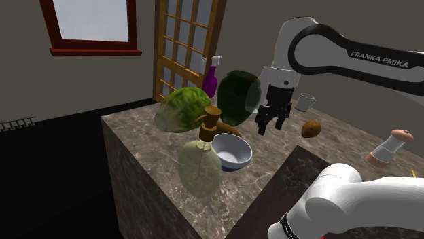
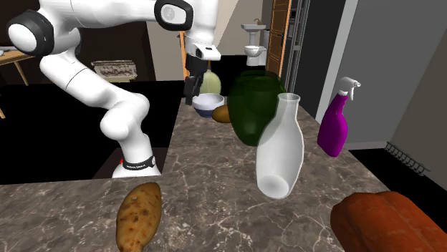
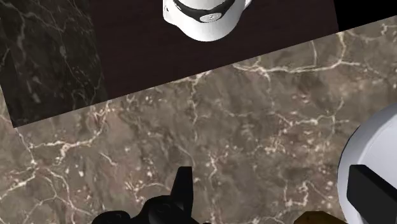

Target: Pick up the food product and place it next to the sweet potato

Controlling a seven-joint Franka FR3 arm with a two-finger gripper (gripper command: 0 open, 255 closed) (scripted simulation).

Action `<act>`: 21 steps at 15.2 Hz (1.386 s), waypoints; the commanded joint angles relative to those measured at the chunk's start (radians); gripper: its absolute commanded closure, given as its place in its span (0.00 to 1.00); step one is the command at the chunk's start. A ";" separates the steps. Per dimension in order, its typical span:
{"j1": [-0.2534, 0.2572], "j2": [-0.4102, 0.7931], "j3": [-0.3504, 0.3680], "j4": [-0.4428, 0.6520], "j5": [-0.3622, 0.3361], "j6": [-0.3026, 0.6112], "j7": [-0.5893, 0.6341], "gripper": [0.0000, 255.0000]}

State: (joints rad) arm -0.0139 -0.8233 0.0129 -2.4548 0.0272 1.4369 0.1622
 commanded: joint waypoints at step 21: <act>0.091 0.317 0.193 0.010 -0.170 0.565 -0.055 0.00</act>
State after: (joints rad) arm 0.0783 -0.5108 0.2066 -2.4336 -0.1410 1.9855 0.1059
